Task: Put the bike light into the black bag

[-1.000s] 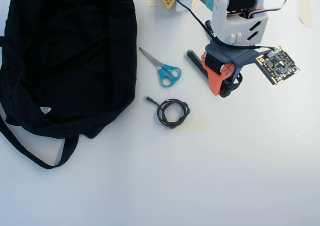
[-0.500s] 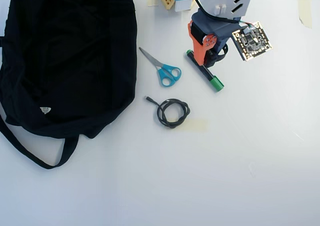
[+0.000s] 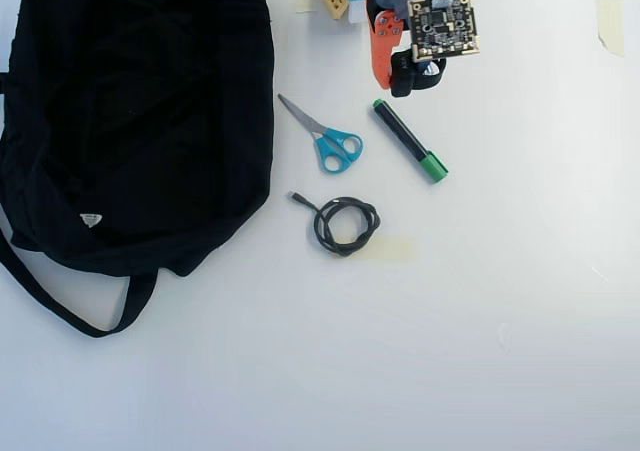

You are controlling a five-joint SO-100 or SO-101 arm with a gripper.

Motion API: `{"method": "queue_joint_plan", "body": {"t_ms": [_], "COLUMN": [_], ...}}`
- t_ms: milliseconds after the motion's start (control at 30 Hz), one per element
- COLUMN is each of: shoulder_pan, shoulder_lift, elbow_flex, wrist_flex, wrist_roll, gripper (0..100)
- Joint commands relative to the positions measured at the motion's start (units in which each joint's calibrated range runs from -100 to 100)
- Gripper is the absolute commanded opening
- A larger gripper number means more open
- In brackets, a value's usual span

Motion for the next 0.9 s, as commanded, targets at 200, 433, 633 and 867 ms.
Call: {"method": "queue_joint_plan", "body": {"t_ms": [200, 433, 633, 867], "shoulder_pan": [3.5, 5.1, 12.4, 24.8], "shoulder_lift": [-2.2, -2.0, -0.9, -0.9], "elbow_flex": [-1.0, -0.2, 0.8, 6.3], "wrist_flex": [-10.3, -12.2, -12.0, -13.4], "wrist_roll": [-2.6, -5.1, -5.6, -6.6], "gripper": [2, 2, 2, 2]}}
